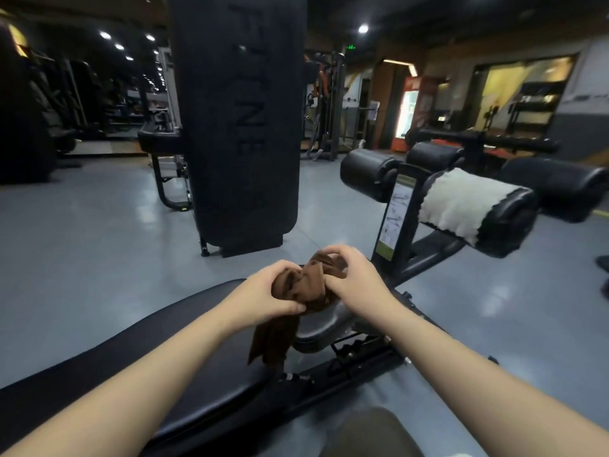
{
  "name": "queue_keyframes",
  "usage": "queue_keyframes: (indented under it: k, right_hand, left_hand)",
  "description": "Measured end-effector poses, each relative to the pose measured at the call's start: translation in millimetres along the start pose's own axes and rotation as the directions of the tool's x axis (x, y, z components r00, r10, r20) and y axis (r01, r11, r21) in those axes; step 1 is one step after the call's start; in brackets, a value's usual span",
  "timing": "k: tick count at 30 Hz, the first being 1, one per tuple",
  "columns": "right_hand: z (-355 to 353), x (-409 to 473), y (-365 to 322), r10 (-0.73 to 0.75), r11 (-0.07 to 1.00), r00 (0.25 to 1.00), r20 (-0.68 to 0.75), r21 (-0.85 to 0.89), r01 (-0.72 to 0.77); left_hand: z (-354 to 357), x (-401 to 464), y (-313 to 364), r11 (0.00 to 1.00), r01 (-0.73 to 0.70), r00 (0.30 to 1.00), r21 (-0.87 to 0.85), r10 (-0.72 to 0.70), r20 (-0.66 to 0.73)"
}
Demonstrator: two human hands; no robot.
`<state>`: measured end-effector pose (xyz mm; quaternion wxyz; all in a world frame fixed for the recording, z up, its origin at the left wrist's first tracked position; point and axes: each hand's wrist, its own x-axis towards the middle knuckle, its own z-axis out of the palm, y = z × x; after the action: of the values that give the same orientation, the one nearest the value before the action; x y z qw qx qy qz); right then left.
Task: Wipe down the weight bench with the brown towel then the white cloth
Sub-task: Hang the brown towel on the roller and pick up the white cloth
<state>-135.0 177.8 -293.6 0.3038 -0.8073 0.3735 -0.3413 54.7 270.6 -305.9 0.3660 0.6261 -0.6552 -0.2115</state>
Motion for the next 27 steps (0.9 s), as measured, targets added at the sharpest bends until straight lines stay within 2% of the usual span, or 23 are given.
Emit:
queue_keyframes:
  k: [6,10,13,19,27]
  right_hand:
    - [-81,35,4,-0.166,0.942,0.986,-0.030,-0.300,0.149]
    - [-138,65,3,-0.200,0.892,0.976,-0.090,-0.429,0.144]
    - [-179,87,-1,-0.211,0.893,0.959,-0.188,-0.436,0.111]
    - [-235,138,-7,-0.208,0.937,0.905,-0.371,-0.340,0.076]
    - [-287,197,13,-0.215,0.911,0.866,-0.452,-0.413,0.011]
  left_hand:
    - [5,63,52,0.998,-0.046,0.997,0.035,0.044,0.059]
    - [2,104,81,0.992,-0.074,0.994,0.101,0.065,0.092]
    - [-6,136,102,0.980,-0.099,0.995,0.174,0.099,0.011]
    - [-13,198,137,0.978,-0.189,0.962,0.087,0.202,-0.182]
    - [16,282,163,0.976,-0.219,0.953,-0.015,0.210,-0.216]
